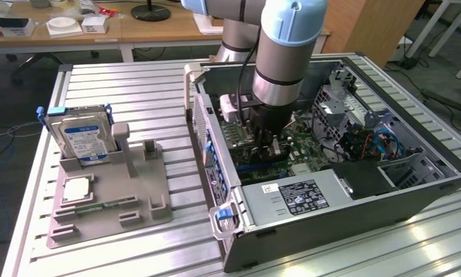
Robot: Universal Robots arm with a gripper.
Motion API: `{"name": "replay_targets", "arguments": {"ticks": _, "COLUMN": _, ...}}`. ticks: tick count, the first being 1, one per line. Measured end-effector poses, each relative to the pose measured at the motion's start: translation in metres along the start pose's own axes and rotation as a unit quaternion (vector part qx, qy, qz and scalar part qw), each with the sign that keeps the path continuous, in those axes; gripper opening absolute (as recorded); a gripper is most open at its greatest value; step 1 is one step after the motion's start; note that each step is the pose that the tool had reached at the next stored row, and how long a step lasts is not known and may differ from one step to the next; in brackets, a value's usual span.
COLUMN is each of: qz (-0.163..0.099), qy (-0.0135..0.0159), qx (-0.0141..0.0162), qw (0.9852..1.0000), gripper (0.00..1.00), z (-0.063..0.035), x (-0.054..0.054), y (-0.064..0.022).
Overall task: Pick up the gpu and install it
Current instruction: 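Insert the gpu into the slot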
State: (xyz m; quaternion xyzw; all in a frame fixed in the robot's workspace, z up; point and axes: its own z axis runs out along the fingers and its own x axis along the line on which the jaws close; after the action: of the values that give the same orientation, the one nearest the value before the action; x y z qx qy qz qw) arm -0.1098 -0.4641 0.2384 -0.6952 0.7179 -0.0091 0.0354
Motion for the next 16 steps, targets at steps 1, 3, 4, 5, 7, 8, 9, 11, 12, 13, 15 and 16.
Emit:
{"name": "replay_targets", "arguments": {"ticks": 1, "qz": 0.0, "qy": 0.0, "qx": 0.0, "qw": 1.0, "gripper": 0.27, "z": 0.0001, "x": 0.0, "y": 0.0}}
{"name": "replay_targets", "arguments": {"ticks": 3, "qz": 0.0, "qy": -0.0002, "qx": 0.0001, "qw": 1.0, "gripper": 0.27, "z": 0.0003, "x": 0.0, "y": 0.0}}
{"name": "replay_targets", "arguments": {"ticks": 4, "qz": 0.0, "qy": -0.0002, "qx": 0.0001, "qw": 1.0, "gripper": 0.27, "z": 0.0003, "x": -0.0001, "y": 0.0}}
{"name": "replay_targets", "arguments": {"ticks": 5, "qz": 0.0, "qy": -0.0002, "qx": 0.0001, "qw": 1.0, "gripper": 0.27, "z": 0.0003, "x": 0.0, "y": 0.0}}
{"name": "replay_targets", "arguments": {"ticks": 7, "qz": 0.0, "qy": -0.0002, "qx": 0.0001, "qw": 1.0, "gripper": 0.27, "z": 0.0003, "x": 0.0, "y": 0.0}}
{"name": "replay_targets", "arguments": {"ticks": 8, "qz": 0.0, "qy": -0.0002, "qx": 0.0001, "qw": 1.0, "gripper": 0.27, "z": 0.0003, "x": -0.0001, "y": 0.0}}
{"name": "replay_targets", "arguments": {"ticks": 9, "qz": 0.0, "qy": -0.0002, "qx": 0.0001, "qw": 1.0, "gripper": 0.27, "z": 0.0003, "x": -0.0001, "y": 0.0}}
{"name": "replay_targets", "arguments": {"ticks": 11, "qz": -0.001, "qy": -0.0003, "qx": 0.0001, "qw": 1.0, "gripper": 0.27, "z": 0.0004, "x": -0.0003, "y": -0.0001}}
{"name": "replay_targets", "arguments": {"ticks": 12, "qz": -0.002, "qy": -0.0005, "qx": 0.0001, "qw": 1.0, "gripper": 0.27, "z": 0.0004, "x": -0.0008, "y": 0.0}}
{"name": "replay_targets", "arguments": {"ticks": 13, "qz": -0.003, "qy": -0.0006, "qx": 0.0001, "qw": 1.0, "gripper": 0.27, "z": 0.0005, "x": -0.0008, "y": 0.0}}
{"name": "replay_targets", "arguments": {"ticks": 15, "qz": -0.003, "qy": -0.0005, "qx": 0.0001, "qw": 1.0, "gripper": 0.27, "z": 0.0004, "x": -0.0008, "y": 0.0}}
{"name": "replay_targets", "arguments": {"ticks": 16, "qz": -0.003, "qy": -0.0004, "qx": 0.0, "qw": 1.0, "gripper": 0.27, "z": 0.0003, "x": -0.0008, "y": 0.0}}
